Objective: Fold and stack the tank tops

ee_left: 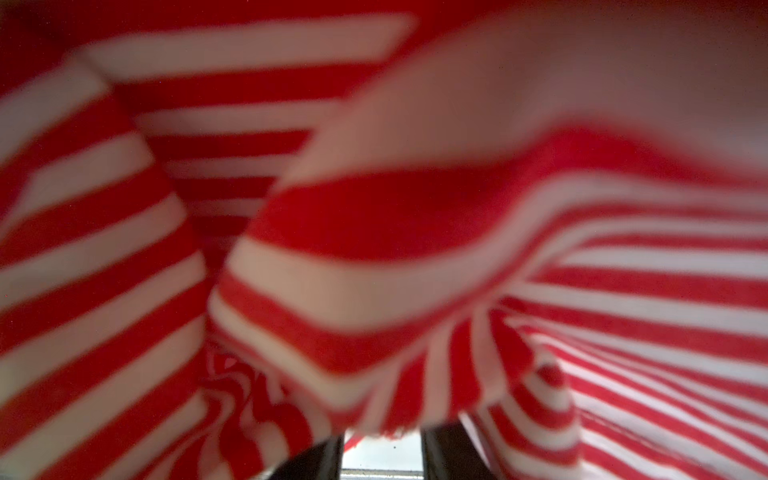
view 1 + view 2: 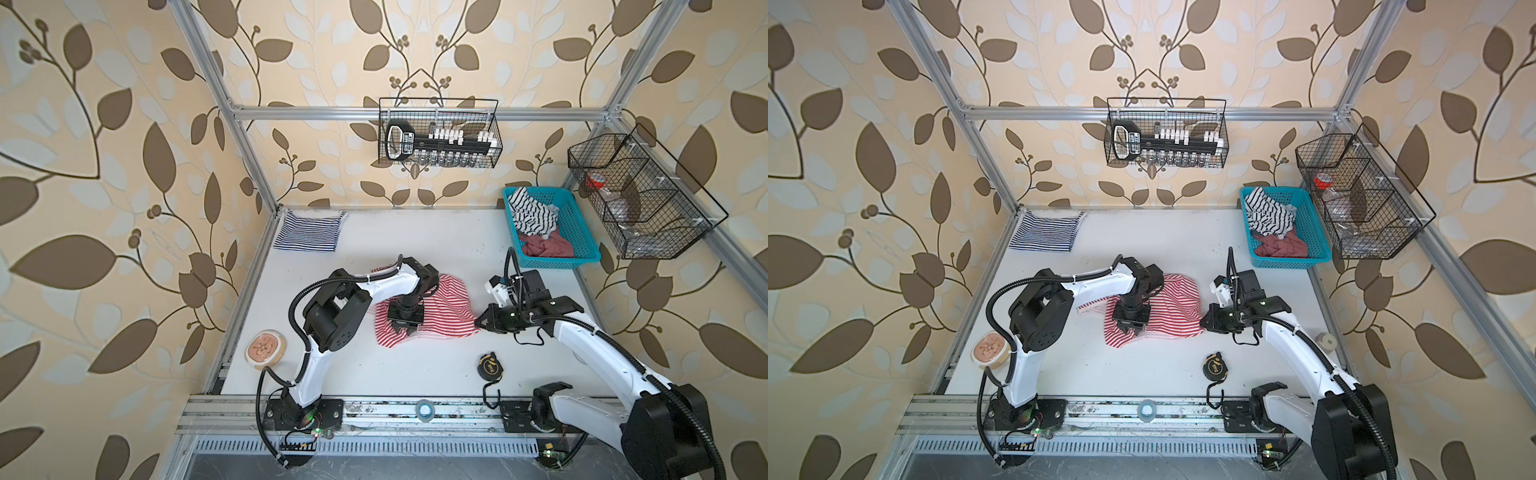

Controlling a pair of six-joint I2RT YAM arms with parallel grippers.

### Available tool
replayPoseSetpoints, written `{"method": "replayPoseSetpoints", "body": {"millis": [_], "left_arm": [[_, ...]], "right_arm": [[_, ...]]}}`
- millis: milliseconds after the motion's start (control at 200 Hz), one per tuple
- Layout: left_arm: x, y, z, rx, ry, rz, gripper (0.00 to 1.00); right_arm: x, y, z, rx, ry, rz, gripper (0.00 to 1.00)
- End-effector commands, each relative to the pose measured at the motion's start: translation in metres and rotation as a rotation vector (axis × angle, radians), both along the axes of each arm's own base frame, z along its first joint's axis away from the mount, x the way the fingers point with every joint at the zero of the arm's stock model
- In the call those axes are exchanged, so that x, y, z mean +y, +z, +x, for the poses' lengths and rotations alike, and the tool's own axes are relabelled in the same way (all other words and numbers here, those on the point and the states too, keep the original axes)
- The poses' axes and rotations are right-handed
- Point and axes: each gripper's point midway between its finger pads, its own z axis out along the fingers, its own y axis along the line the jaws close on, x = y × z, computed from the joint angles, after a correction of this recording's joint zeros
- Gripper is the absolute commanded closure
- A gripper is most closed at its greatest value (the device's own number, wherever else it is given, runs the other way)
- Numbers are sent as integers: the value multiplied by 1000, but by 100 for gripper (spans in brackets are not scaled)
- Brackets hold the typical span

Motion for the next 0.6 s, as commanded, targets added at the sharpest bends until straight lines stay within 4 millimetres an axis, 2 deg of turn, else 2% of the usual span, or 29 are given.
{"method": "replayPoseSetpoints", "body": {"millis": [0, 95, 160, 325, 465, 595], "left_arm": [[4, 7, 2, -21, 2, 37, 77], [10, 13, 2, -34, -2, 53, 86], [14, 19, 2, -47, -5, 59, 87], [26, 47, 5, -105, 0, 56, 100], [44, 89, 14, -198, 21, 31, 100], [65, 144, 30, -338, 66, -38, 100]], "right_arm": [[0, -3, -5, -3, 16, 8, 100], [0, -2, -5, -3, 15, 9, 100], [-1, -2, -4, -4, 11, 7, 100], [-5, 9, 0, -29, 1, -1, 100], [-11, 28, 10, -83, -20, -15, 100], [-18, 61, 28, -173, -49, -22, 100]]}}
